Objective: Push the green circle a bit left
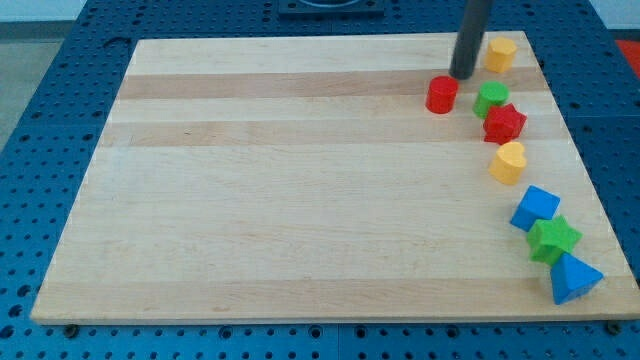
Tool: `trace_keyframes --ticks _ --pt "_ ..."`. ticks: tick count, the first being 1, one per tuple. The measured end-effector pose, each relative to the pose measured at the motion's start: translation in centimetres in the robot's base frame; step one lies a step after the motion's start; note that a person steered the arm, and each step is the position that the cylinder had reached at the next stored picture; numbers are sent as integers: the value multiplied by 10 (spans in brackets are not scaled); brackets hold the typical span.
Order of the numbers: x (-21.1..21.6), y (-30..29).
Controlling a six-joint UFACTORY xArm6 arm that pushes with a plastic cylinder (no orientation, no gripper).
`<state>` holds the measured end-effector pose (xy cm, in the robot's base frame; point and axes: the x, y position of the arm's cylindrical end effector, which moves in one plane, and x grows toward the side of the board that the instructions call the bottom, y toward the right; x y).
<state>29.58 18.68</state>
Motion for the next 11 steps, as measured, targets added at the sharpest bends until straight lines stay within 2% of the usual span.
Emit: trace_keyframes --ticks 1,2,4,8,11 --pt "3 8" --pt "3 50" --pt "9 69" --pt "45 39" --pt "46 9"
